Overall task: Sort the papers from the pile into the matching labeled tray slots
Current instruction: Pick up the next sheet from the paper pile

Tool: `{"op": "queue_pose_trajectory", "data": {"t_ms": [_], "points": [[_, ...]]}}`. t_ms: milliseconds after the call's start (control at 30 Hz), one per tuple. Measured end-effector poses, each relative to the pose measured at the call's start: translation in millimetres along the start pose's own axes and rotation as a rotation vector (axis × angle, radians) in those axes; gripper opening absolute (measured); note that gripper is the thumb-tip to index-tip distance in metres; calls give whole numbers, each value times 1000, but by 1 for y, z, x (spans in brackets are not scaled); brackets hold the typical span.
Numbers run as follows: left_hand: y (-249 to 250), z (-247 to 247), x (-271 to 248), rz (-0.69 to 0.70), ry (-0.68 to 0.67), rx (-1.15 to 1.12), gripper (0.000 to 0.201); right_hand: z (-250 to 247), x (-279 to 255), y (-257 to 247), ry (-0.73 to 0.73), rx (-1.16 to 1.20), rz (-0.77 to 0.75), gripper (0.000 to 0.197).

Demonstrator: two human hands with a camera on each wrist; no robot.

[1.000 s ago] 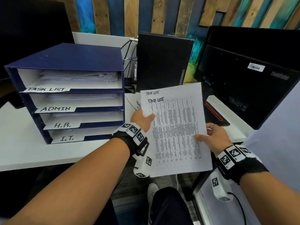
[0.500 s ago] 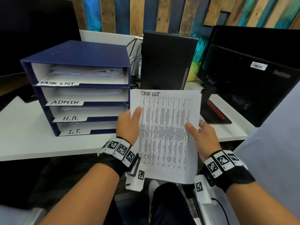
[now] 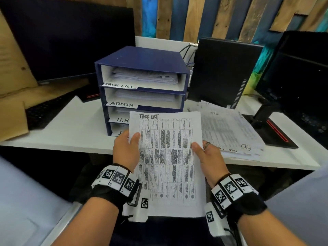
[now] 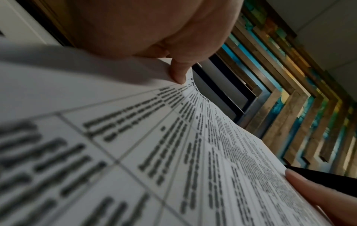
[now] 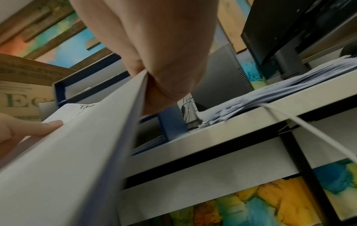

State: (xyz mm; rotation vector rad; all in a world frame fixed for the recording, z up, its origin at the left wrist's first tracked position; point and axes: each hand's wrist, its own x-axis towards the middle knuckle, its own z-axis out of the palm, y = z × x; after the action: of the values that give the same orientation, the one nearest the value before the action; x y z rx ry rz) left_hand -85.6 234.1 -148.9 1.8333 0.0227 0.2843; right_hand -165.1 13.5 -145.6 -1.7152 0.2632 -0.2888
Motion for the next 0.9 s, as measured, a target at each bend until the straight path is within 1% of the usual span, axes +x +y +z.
{"op": "queue_pose_trajectory", "data": {"t_ms": [167, 233, 300, 367, 433, 467, 500, 567, 633, 733, 800, 900], "points": [[3, -37, 14, -40, 73, -17, 22, 36, 2, -10, -80, 38, 1, 18], [13, -49, 19, -41, 96, -54, 22, 44, 3, -15, -118, 46, -6, 18], [30, -60, 25, -8, 113, -95, 23, 48, 4, -21, -139, 80, -12, 20], [45, -68, 35, 23, 95, -103, 23, 53, 9, -29, -116, 111, -35, 21], [60, -73, 44, 13, 86, -101, 25, 56, 15, -37, -69, 134, -57, 21], [65, -76, 49, -3, 82, -94, 29, 58, 19, -42, -51, 149, -60, 22], [68, -78, 51, -19, 67, -74, 32, 59, 23, -46, -37, 168, -57, 23], [67, -83, 52, -57, 15, -45, 26, 61, 29, -55, -9, 200, -35, 23], [60, -90, 47, -133, -83, -42, 18, 62, 37, -63, 12, 232, -6, 23], [45, -97, 41, -224, -244, -17, 17, 64, 47, -77, 36, 226, 24, 21], [40, -99, 39, -203, -278, -56, 18, 66, 52, -88, 38, 235, 35, 20], [47, -96, 41, -97, -212, -72, 20, 67, 55, -103, 40, 212, 36, 21]]}}
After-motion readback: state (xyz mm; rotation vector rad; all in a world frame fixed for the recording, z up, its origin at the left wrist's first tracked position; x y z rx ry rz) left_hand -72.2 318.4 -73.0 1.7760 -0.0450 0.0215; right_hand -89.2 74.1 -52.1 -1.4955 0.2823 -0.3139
